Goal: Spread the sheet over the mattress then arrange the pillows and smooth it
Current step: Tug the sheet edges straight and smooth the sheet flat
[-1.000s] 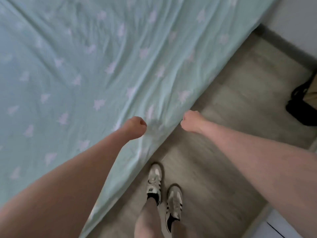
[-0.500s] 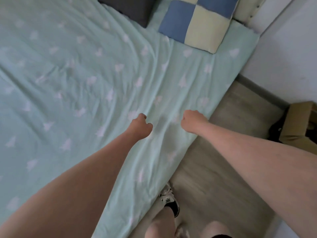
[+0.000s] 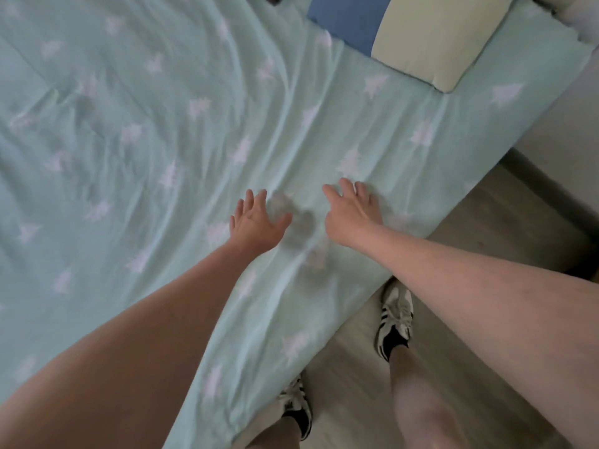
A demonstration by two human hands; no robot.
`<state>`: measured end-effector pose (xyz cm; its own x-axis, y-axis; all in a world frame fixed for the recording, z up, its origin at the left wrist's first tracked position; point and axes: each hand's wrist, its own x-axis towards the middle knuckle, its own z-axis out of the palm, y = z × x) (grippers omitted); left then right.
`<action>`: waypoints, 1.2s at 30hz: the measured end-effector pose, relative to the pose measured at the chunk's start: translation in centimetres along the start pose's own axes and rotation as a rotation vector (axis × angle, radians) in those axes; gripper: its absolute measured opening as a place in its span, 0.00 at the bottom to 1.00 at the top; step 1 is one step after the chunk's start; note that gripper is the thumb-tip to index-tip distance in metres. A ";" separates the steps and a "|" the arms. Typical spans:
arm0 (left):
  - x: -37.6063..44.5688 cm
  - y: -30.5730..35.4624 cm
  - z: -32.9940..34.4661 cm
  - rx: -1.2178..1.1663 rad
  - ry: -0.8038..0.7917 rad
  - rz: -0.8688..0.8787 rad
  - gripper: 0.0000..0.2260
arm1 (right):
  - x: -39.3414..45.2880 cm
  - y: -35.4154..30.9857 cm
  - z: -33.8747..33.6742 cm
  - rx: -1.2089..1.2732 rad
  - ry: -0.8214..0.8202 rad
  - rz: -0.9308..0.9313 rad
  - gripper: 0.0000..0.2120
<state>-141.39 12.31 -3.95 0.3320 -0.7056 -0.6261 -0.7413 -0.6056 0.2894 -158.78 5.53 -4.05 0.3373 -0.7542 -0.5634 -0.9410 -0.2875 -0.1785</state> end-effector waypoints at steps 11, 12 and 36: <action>-1.6 14.0 7.7 -0.199 -0.742 -0.088 0.13 | -1.0 12.8 -0.3 0.141 -0.454 0.180 0.19; -1.1 16.3 7.7 -0.208 -0.647 -0.065 0.13 | -0.6 15.0 -1.0 0.226 -0.418 0.264 0.19; 8.1 36.7 8.9 -0.073 -0.140 0.077 0.13 | 7.7 32.6 -4.3 1.335 -0.011 0.638 0.19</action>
<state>-171.10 -12.40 -4.86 0.1877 -0.6961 -0.6930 -0.7154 -0.5803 0.3891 -186.71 -12.22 -10.75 -0.1277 -0.5353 -0.8350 -0.2577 0.8309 -0.4932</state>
